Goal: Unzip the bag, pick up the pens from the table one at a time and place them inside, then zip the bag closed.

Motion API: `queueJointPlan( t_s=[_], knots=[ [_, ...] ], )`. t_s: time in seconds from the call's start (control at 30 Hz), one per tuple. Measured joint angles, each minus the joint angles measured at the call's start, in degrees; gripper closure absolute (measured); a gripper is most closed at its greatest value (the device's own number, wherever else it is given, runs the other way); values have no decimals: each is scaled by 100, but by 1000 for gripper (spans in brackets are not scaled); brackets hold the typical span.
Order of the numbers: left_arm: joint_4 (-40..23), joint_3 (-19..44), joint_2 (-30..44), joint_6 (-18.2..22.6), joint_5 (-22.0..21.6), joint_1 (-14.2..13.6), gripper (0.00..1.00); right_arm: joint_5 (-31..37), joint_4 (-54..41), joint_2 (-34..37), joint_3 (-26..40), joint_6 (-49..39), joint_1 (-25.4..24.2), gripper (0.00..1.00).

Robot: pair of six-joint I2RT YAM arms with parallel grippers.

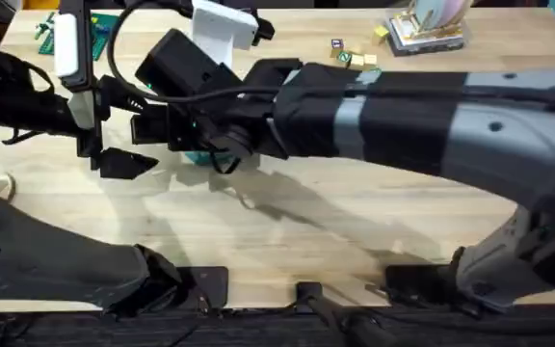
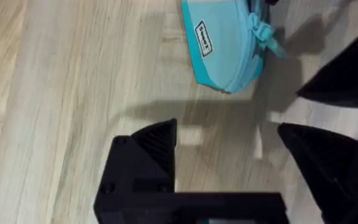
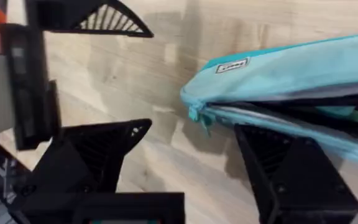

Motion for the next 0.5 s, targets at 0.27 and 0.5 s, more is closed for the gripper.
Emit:
queueJointPlan(
  t_s=[0.27,0.5],
  knots=[
    [0,0,368,1,91,0,8,194,103,166,0,417,0,95],
    [0,0,375,13,113,1,7,396,134,342,0,676,0,346]
  ],
)
